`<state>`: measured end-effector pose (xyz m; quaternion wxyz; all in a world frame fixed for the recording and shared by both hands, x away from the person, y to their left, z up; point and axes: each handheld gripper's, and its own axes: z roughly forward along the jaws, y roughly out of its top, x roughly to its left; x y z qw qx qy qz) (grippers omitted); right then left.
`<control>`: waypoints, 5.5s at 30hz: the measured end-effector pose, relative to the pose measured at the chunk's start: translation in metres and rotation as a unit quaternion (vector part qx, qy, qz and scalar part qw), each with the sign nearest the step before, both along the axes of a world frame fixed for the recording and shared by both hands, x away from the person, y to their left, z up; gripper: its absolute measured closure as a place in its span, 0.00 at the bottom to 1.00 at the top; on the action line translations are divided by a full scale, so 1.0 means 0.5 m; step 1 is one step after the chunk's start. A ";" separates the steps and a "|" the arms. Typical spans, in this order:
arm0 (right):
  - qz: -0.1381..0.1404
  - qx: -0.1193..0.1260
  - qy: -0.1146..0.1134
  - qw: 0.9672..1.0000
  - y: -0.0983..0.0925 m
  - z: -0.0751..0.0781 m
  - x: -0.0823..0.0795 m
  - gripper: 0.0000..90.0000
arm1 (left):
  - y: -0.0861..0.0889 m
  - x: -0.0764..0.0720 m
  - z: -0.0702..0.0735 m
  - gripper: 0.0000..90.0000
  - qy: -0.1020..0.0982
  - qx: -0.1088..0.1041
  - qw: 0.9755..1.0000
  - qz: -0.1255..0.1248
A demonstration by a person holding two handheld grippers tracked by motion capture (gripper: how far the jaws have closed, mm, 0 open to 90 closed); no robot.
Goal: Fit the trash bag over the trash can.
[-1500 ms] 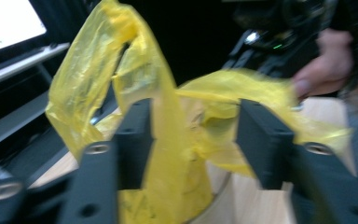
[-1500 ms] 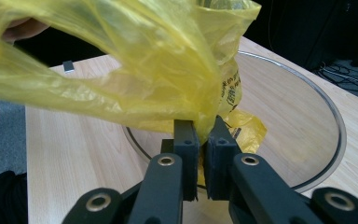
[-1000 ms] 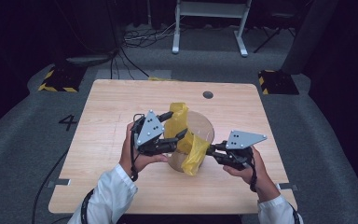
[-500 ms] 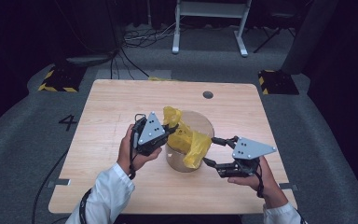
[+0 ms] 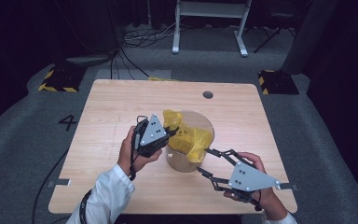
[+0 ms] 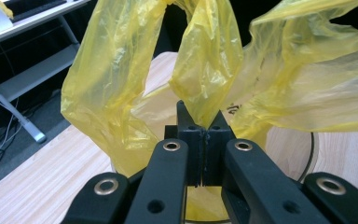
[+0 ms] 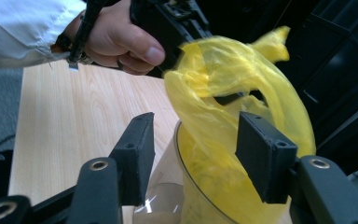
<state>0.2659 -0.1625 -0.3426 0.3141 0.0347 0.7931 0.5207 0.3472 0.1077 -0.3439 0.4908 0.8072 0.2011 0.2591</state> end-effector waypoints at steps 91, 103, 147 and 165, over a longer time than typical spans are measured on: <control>-0.147 0.078 0.109 0.980 -0.089 -0.138 0.060 0.29 | 0.138 -0.055 -0.166 0.88 0.074 -0.040 0.996 0.000; -0.129 0.114 0.023 0.985 -0.054 -0.082 -0.007 0.43 | 0.129 -0.052 -0.163 0.99 0.073 -0.013 0.997 0.006; -0.178 0.140 0.171 0.959 -0.086 -0.139 0.154 0.97 | 0.187 -0.101 -0.069 0.25 0.038 -0.071 0.997 -0.001; -0.173 0.125 0.160 0.964 -0.081 -0.128 0.148 0.95 | 0.156 -0.074 0.014 0.28 0.026 -0.040 0.999 -0.019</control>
